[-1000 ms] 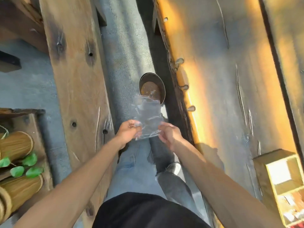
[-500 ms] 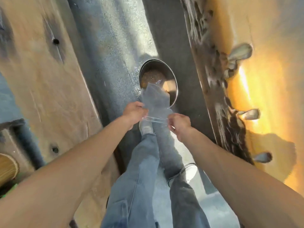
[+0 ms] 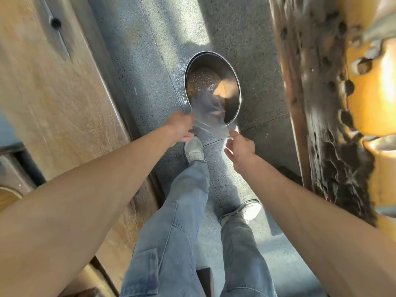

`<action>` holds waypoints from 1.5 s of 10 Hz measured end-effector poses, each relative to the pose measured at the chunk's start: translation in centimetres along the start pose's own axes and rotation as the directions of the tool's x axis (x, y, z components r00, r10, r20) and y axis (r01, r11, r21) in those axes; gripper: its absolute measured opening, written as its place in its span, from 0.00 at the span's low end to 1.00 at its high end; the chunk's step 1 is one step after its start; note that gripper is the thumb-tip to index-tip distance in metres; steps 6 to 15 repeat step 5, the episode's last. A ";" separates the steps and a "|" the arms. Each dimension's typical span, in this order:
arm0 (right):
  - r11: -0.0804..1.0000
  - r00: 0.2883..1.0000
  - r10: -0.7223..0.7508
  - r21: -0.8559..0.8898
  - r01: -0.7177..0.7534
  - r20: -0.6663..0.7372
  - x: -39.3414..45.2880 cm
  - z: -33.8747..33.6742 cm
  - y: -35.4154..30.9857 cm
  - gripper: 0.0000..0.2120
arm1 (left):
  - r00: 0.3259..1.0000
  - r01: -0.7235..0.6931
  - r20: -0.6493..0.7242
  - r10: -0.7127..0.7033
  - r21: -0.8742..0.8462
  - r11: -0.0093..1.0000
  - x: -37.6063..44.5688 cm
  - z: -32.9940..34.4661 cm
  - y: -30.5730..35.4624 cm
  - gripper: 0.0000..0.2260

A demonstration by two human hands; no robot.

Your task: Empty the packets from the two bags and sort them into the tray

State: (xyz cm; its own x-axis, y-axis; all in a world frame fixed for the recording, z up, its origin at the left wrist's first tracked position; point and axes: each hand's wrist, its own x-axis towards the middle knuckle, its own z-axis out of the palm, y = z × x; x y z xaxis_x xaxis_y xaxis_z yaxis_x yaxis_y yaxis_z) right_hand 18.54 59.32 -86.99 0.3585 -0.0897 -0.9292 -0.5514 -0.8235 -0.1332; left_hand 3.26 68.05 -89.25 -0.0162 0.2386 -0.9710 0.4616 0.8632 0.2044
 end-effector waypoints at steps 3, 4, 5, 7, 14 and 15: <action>0.999 0.999 -0.032 -0.016 0.033 0.039 -1.4 -1.1 0.3 0.03 | 1.000 0.021 -0.015 -0.021 -0.013 1.000 -2.1 -0.1 0.2 0.22; 0.998 0.997 -0.057 -0.005 0.058 0.057 -2.5 -1.7 0.5 0.02 | 1.000 0.005 -0.022 -0.005 -0.008 1.000 -3.5 0.2 -0.2 0.21; 0.997 0.995 -0.081 -0.011 0.082 0.063 -3.9 -2.8 0.7 0.05 | 0.999 -0.007 -0.031 0.006 -0.016 1.000 -5.5 0.1 -0.5 0.22; 0.997 0.995 -0.081 -0.011 0.082 0.063 -3.9 -2.8 0.7 0.05 | 0.999 -0.007 -0.031 0.006 -0.016 1.000 -5.5 0.1 -0.5 0.22; 0.997 0.995 -0.081 -0.011 0.082 0.063 -3.9 -2.8 0.7 0.05 | 0.999 -0.007 -0.031 0.006 -0.016 1.000 -5.5 0.1 -0.5 0.22; 0.997 0.995 -0.081 -0.011 0.082 0.063 -3.9 -2.8 0.7 0.05 | 0.999 -0.007 -0.031 0.006 -0.016 1.000 -5.5 0.1 -0.5 0.22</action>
